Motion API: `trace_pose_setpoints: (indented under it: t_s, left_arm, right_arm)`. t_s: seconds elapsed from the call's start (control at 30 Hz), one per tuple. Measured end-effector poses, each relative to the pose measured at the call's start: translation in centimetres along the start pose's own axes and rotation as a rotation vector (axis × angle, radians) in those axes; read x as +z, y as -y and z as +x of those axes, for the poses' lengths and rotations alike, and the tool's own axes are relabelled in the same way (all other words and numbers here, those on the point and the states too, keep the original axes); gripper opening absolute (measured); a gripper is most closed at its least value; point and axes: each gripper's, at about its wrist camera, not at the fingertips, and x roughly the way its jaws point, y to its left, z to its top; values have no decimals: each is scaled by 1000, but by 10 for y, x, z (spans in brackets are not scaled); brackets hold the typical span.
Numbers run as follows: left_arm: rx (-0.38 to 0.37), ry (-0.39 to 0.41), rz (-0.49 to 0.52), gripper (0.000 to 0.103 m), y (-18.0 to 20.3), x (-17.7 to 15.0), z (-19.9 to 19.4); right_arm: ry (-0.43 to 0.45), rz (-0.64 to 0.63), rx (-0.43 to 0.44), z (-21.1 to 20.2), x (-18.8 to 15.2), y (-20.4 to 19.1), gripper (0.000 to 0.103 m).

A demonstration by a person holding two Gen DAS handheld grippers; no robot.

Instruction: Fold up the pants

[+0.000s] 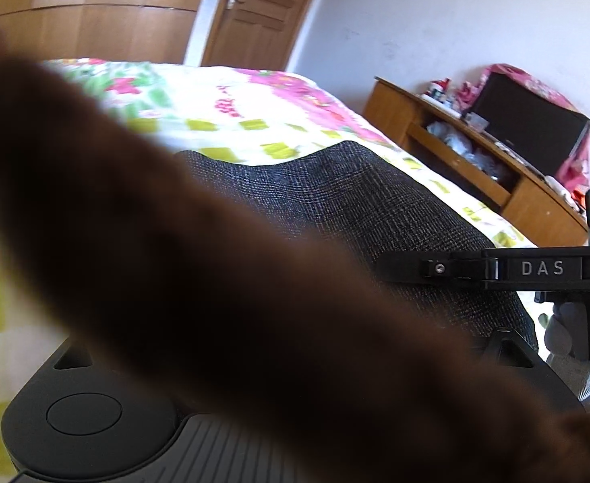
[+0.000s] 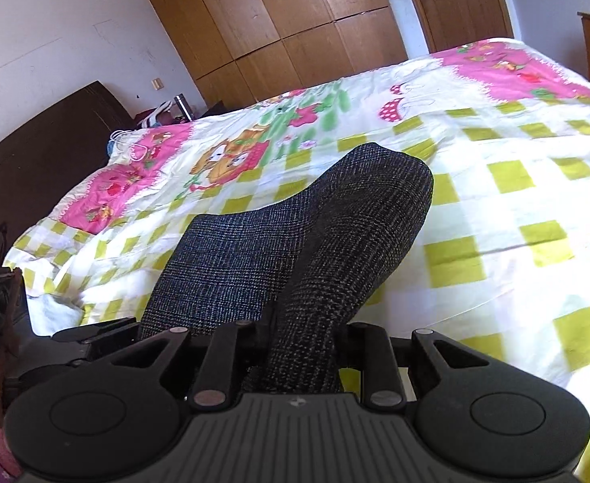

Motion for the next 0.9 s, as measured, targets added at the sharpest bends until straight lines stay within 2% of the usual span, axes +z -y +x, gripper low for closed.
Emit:
trace_pose_setpoints:
  t_s: [0.17,0.27,0.37,0.4,0.47,0.57,0.63,0.77,0.8,0.9]
  left_arm:
    - [-67,-20,58,91,44,14,46]
    - [-97,-51,65,89,66,18,78]
    - [-80,-108,95,85,82,13,108]
    - [-58,-131,106,85,85,9,116]
    - [6,-167,150,85,92,-2,125]
    - [44,-198,195,86,95,-12,123]
    - [54,-199,202,87,93,-13,119]
    - [64,-160,188,87,95,-3,103]
    - [60,-148,187,88,96,-2,99]
    - [67,-122,195,88,101,5,94]
  right_arm:
    - [-12,-7,-113,-8,16,49,38]
    - [-58,-11,-208,3,12,74,41]
    - [-130,2,-343,24,-7,98,50]
    - [-126,16,-355,25,-13,104,52]
    - [-79,88,-324,16,-17,117,53]
    - [-21,97,-354,0,-16,112,52]
    - [11,50,-408,-10,-15,101,52]
    - [122,-136,-581,-30,-13,73,53]
    - [141,-155,-573,-36,-12,68,53]
    - [144,-90,-430,-51,-16,58,53]
